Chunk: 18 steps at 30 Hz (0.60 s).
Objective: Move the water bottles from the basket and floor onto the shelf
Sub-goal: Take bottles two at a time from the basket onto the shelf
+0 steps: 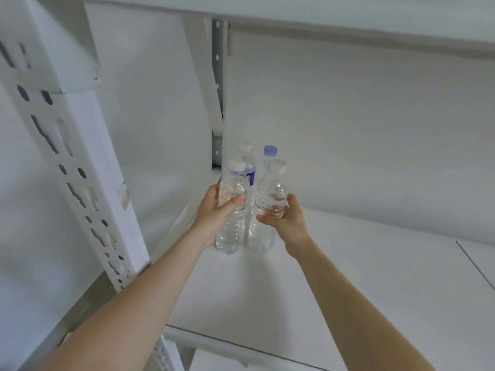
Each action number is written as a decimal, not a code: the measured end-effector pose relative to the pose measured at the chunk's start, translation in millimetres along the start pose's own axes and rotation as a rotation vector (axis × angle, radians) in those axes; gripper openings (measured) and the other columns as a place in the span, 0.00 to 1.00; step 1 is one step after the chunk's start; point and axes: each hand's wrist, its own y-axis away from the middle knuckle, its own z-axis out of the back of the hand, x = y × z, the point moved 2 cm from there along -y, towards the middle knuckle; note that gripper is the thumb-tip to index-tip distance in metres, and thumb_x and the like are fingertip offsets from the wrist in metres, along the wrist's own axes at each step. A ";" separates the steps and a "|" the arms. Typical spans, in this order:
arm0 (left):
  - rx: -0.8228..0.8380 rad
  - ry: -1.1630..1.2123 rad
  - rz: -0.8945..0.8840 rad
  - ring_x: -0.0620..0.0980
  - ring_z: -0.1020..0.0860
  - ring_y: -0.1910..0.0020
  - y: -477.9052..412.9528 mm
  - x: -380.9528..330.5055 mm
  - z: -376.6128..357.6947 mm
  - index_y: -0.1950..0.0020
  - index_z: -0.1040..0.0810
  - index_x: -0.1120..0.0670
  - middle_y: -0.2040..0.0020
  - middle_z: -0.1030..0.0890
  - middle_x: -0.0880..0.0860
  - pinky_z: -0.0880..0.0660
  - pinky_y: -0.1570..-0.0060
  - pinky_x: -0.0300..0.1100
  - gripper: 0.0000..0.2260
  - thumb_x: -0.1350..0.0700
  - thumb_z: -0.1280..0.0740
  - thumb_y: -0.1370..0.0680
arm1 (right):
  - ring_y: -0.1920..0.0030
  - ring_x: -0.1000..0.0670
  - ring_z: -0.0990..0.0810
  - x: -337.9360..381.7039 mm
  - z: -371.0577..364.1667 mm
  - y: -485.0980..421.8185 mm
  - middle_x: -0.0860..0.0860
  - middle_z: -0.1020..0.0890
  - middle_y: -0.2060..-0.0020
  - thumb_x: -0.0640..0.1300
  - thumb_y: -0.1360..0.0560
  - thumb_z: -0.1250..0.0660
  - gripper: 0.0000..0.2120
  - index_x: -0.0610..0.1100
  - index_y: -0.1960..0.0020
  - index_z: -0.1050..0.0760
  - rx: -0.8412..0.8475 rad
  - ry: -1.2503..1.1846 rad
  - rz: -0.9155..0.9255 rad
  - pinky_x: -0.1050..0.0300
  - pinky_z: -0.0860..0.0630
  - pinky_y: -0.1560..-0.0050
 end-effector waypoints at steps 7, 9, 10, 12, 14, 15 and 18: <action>0.048 0.050 -0.022 0.49 0.19 0.43 -23.3 5.9 -6.2 0.40 0.26 0.51 0.45 0.17 0.50 0.24 0.45 0.46 0.20 0.54 0.24 0.29 | 0.59 0.56 0.17 -10.7 -2.3 -31.5 0.47 0.19 0.54 0.26 0.36 0.25 0.28 0.43 0.42 0.30 -0.005 -0.003 0.024 0.64 0.22 0.59; 0.058 0.072 -0.018 0.50 0.19 0.43 -29.0 7.1 -7.6 0.40 0.26 0.52 0.46 0.17 0.50 0.24 0.44 0.47 0.22 0.52 0.23 0.31 | 0.56 0.52 0.17 -11.3 -1.8 -39.6 0.45 0.19 0.52 0.26 0.36 0.25 0.29 0.43 0.41 0.30 -0.002 -0.010 0.031 0.60 0.21 0.57; 0.064 0.077 -0.015 0.51 0.19 0.42 -32.3 8.3 -7.5 0.39 0.25 0.52 0.45 0.18 0.51 0.23 0.44 0.48 0.26 0.49 0.22 0.34 | 0.55 0.50 0.18 -11.7 -1.7 -43.3 0.44 0.19 0.51 0.26 0.37 0.24 0.30 0.42 0.40 0.31 -0.004 -0.012 0.035 0.57 0.21 0.55; 0.070 0.085 -0.001 0.53 0.19 0.42 -38.2 10.9 -7.0 0.39 0.25 0.50 0.42 0.19 0.53 0.23 0.42 0.51 0.32 0.44 0.21 0.39 | 0.53 0.48 0.18 -14.2 -1.8 -50.0 0.44 0.19 0.51 0.26 0.37 0.24 0.31 0.42 0.39 0.31 -0.006 -0.018 0.038 0.54 0.21 0.52; 0.092 0.098 0.004 0.54 0.20 0.41 -42.7 12.7 -6.6 0.37 0.25 0.50 0.41 0.19 0.54 0.23 0.42 0.52 0.33 0.45 0.21 0.39 | 0.50 0.45 0.18 -17.0 -1.6 -55.0 0.43 0.18 0.49 0.28 0.39 0.23 0.33 0.43 0.39 0.31 -0.007 -0.033 0.036 0.50 0.20 0.49; 0.106 0.104 0.007 0.54 0.20 0.41 -44.7 13.7 -6.5 0.37 0.26 0.51 0.40 0.19 0.54 0.23 0.41 0.52 0.33 0.45 0.21 0.39 | 0.49 0.43 0.18 -18.2 -1.1 -57.0 0.42 0.18 0.49 0.30 0.39 0.22 0.33 0.44 0.39 0.30 -0.007 -0.035 0.032 0.48 0.20 0.48; 0.132 0.104 0.017 0.55 0.20 0.41 -48.8 14.9 -5.4 0.36 0.26 0.51 0.40 0.19 0.54 0.25 0.39 0.56 0.32 0.47 0.21 0.38 | 0.48 0.43 0.18 -17.8 -0.2 -58.3 0.42 0.19 0.48 0.35 0.41 0.22 0.35 0.46 0.38 0.30 -0.001 -0.026 0.018 0.48 0.19 0.48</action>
